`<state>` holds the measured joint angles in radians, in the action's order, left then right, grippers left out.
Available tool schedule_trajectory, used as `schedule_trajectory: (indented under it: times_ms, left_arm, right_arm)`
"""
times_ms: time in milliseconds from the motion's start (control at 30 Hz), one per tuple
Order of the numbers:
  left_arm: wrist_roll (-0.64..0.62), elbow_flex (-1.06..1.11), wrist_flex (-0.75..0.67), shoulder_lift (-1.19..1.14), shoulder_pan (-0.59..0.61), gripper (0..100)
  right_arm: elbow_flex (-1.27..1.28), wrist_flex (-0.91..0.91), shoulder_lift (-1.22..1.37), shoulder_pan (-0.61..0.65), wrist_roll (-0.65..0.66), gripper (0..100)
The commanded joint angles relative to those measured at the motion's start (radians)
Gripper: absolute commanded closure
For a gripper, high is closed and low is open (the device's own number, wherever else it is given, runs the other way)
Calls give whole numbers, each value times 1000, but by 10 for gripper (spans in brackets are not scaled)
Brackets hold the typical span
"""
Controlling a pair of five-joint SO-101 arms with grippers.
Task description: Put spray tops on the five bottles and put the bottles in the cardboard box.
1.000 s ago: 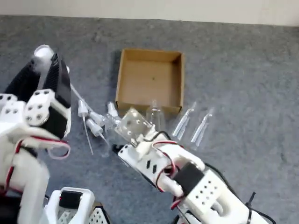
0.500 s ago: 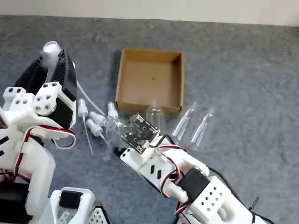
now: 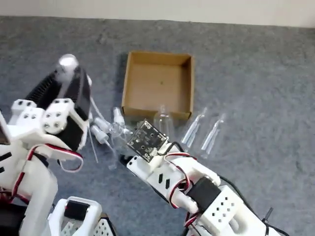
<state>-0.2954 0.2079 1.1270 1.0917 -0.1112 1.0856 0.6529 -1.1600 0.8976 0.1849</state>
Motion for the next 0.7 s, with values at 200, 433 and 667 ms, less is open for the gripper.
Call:
schedule_trajectory:
  times_ms: [200,433,667]
  left_arm:
    - [-6,145,8,1,-54,996]
    - [-3,289,8,2,-105,996]
    - [-3,397,8,2,-203,996]
  right_arm:
    - [-13,47,-35,4,-8,995]
    - [-13,44,-35,-8,-8,995]
    - [39,-177,-30,-133,-98,995]
